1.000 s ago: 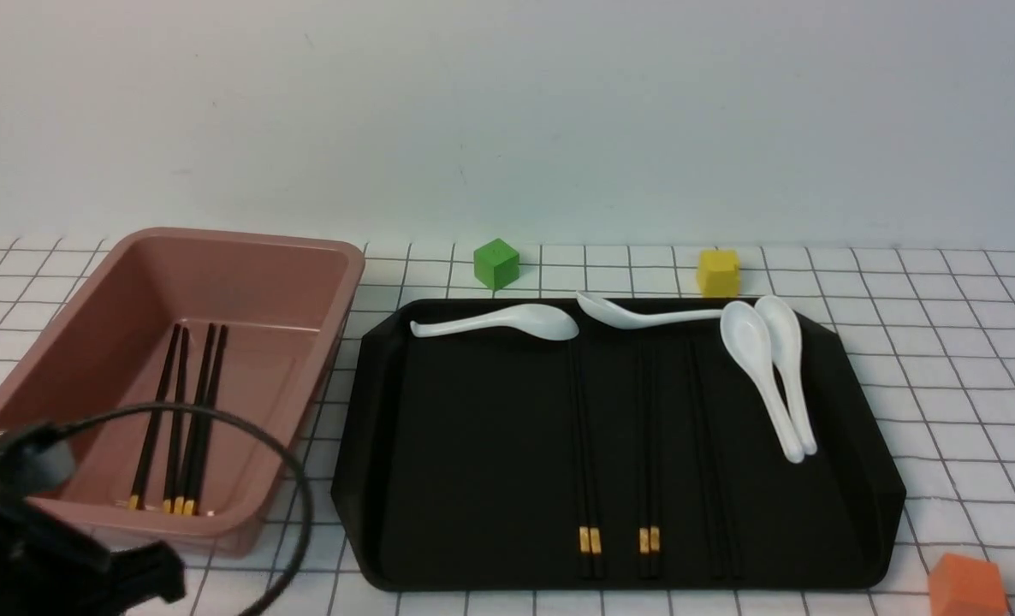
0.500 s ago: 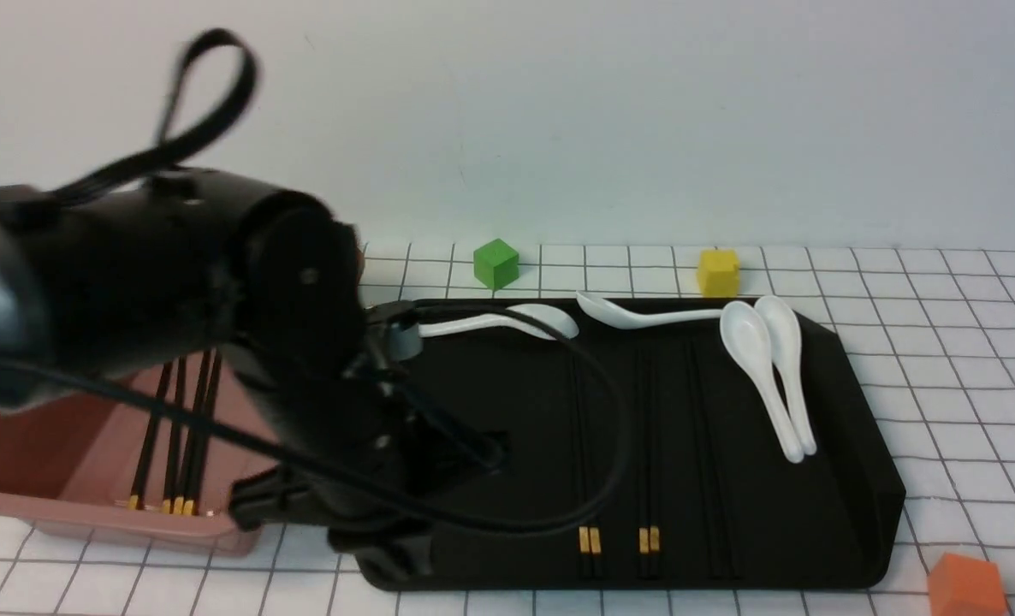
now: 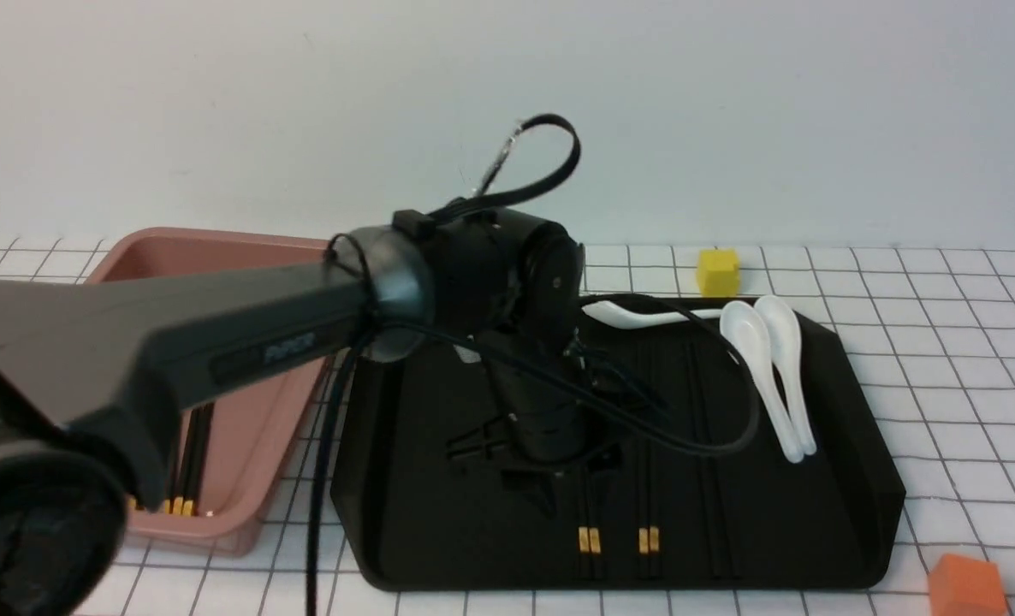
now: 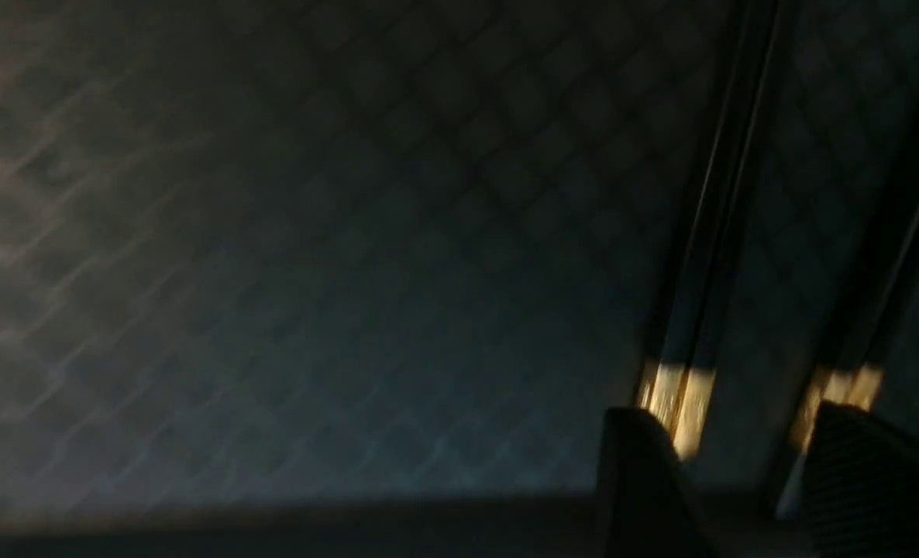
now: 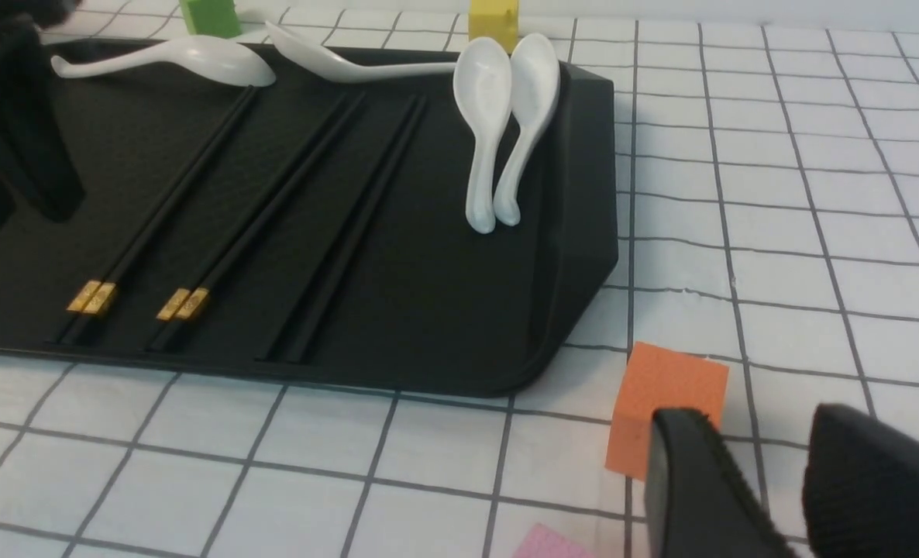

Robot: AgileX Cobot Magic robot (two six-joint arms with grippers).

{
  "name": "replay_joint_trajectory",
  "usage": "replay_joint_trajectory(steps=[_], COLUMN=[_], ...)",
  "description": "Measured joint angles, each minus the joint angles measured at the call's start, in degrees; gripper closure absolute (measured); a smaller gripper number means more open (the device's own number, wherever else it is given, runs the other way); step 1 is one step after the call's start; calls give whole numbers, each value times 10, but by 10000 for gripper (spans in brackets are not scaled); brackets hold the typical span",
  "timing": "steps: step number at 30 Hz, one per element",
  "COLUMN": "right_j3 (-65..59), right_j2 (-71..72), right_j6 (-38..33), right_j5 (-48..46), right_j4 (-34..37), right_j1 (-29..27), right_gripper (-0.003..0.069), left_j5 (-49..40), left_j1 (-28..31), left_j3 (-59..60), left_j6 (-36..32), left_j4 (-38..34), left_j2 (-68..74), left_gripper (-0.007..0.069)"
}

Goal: On white black tablecloth take chopsticks from black tray and put them in box.
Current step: 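Reach over to the black tray and grasp a pair of chopsticks with the left gripper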

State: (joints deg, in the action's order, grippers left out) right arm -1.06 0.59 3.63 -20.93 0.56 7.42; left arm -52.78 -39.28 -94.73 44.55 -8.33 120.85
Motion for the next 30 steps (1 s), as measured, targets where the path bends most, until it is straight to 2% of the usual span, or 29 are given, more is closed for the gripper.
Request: replay_joint_trajectory(steps=[13,22,30], right_j3=[0,0,0], right_j2=[0,0,0], right_j6=[0,0,0], right_j5=[0,0,0], right_j4=[0,-1,0], right_j1=[0,0,0], right_gripper=[419,419,419], left_j5=[-9,-59,-81], left_j1=[0,0,0], left_j3=[-68,-70,-71], left_j6=[1,4,13], left_j4=[18,54,74], left_j2=[78,80,81], left_gripper=[321,419,434])
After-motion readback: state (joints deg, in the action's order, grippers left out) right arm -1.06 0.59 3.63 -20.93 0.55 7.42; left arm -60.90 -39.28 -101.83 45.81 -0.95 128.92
